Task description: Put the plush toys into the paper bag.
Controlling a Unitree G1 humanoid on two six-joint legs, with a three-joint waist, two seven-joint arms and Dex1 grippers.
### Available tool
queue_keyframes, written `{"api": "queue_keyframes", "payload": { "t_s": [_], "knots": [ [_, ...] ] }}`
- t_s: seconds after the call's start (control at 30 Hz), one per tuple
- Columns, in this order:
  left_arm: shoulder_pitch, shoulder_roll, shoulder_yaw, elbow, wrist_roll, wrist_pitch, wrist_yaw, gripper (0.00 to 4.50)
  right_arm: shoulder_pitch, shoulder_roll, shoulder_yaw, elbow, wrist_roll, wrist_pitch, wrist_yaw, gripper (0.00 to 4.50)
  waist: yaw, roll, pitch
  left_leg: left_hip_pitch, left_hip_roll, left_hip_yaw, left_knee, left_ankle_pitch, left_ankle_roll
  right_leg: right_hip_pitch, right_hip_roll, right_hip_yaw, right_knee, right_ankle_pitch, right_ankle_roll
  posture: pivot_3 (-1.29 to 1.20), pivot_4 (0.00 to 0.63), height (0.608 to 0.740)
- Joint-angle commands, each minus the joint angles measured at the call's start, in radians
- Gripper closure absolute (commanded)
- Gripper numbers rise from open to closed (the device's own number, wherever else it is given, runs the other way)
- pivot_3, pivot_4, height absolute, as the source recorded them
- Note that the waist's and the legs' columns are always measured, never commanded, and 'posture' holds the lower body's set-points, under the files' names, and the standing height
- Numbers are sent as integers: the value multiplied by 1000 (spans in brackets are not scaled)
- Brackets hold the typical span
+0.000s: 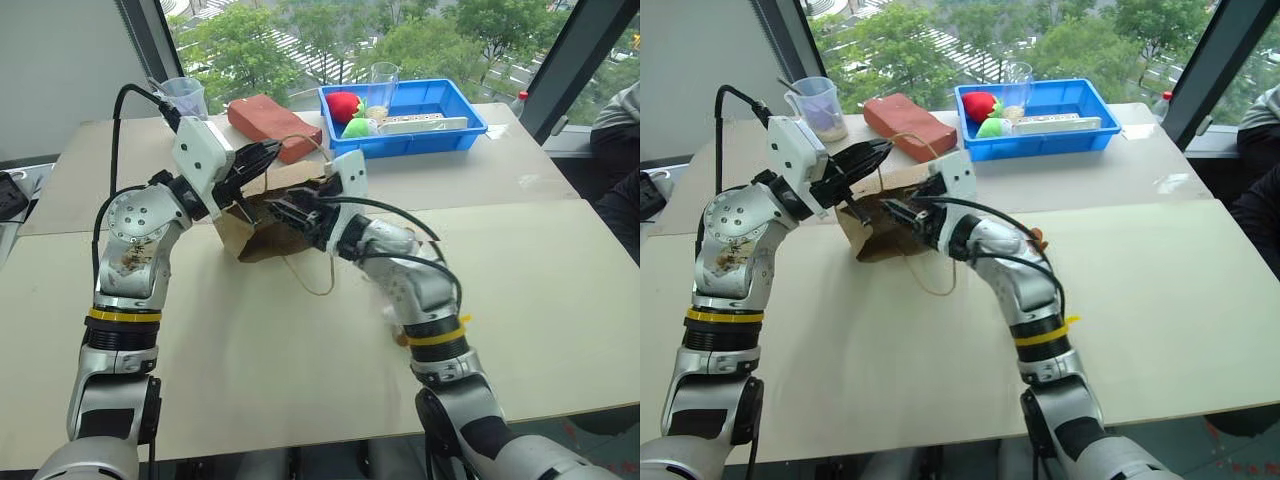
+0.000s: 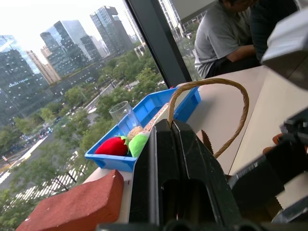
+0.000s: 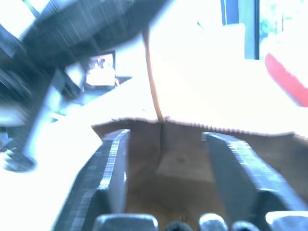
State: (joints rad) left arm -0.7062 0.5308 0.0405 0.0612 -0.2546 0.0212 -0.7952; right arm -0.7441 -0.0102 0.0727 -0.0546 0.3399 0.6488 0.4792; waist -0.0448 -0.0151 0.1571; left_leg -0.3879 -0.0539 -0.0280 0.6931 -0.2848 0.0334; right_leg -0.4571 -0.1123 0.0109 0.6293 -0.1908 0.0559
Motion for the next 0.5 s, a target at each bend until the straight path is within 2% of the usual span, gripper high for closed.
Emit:
{"api": "queue_keyframes", "payload": {
  "t_s": [0.03, 0.07, 0.13, 0.23, 0.3, 0.4, 0.5],
  "knots": [
    [-36, -5, 7, 11, -6, -31, -8, 4500, 47, -63, -35, -120, 25, -5, 12, 170, 1, 0, 0, 0, 0, 0, 0, 0, 0, 0, 0, 0, 0, 0, 0, 0, 150, 740],
    [-44, -5, 9, 17, -7, -30, -10, 4500, 68, -101, -45, -156, 28, 13, 22, 11, 5, 0, 0, 0, -1, 0, 0, 0, 0, 0, 0, 0, 0, 0, 0, 0, 150, 740],
    [-55, -4, 13, 26, -8, -30, -13, 4500, 101, -176, -56, -215, 42, 57, 41, 11, 8, 0, 0, -1, -1, 0, 2, -1, 1, 0, -1, 0, 0, 0, 0, 0, 150, 740],
    [-63, 3, 17, 35, -11, -32, -25, 4500, 175, -375, -99, -315, 67, 177, 95, 11, 11, 0, 0, -1, -2, 1, 2, -1, 2, 0, -1, 0, -1, 0, 0, 0, 150, 740],
    [-62, 6, 17, 35, -12, -34, -33, 4500, 231, -523, -123, -368, 100, 235, 171, 11, 14, 0, 0, -1, -1, 1, 2, -2, 4, 1, -1, 0, -2, 0, 0, 0, 150, 740],
    [-49, 2, 15, 23, -18, -30, -40, 4500, 352, -810, -145, -384, 99, 313, 300, 11, 25, 0, 0, -2, -2, 1, 2, -3, 5, 1, -1, 0, -4, 0, 0, 0, 150, 740],
    [-38, -3, 14, 14, -19, -25, -40, 4500, 408, -902, -173, -384, 140, 371, 329, 11, 27, -1, 0, -2, -1, 4, 3, -4, 7, 2, -1, 1, -5, 0, 0, 0, 150, 740]
  ]
}}
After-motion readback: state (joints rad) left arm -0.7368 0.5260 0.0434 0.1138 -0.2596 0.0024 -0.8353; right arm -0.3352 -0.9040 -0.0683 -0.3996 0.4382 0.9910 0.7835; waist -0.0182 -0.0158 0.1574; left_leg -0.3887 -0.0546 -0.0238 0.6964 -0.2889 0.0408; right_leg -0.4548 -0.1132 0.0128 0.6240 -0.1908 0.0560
